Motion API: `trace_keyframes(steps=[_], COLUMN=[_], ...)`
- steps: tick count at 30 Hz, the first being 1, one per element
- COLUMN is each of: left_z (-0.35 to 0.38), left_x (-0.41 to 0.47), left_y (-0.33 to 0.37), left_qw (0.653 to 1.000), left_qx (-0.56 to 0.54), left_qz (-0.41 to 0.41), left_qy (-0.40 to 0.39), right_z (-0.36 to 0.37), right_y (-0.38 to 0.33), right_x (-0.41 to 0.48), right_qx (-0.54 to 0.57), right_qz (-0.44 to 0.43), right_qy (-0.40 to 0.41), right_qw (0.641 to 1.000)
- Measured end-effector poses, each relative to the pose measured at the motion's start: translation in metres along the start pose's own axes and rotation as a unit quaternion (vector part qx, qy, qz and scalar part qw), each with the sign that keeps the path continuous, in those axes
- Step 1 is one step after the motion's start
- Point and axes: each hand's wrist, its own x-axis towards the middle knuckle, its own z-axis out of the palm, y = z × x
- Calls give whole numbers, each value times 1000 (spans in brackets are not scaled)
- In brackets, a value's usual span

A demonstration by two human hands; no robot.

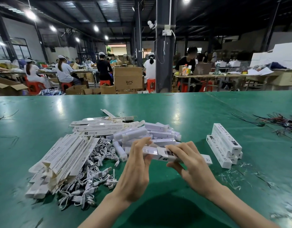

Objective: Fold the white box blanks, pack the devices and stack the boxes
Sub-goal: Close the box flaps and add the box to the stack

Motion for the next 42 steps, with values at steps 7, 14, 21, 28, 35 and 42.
trace_keyframes(steps=[7,14,21,28,35,42], left_z=[5,5,8,9,11,10], left_x=[0,1,0,4,2,-4], left_y=[-1,3,5,2,-5,10], left_qw=[994,995,978,912,910,963], left_qx=[26,-23,-155,-306,-293,-173], left_qz=[24,-47,-133,-263,-275,-200], left_qy=[103,85,52,71,101,53], right_z=[3,3,6,7,7,7], right_y=[-3,-2,-5,-7,-4,-6], right_x=[-2,-2,-3,-4,-5,-5], right_qx=[29,22,40,44,36,45], right_qz=[31,34,44,46,44,53], right_qy=[10,6,1,-14,-4,-9], right_qw=[999,999,998,998,998,998])
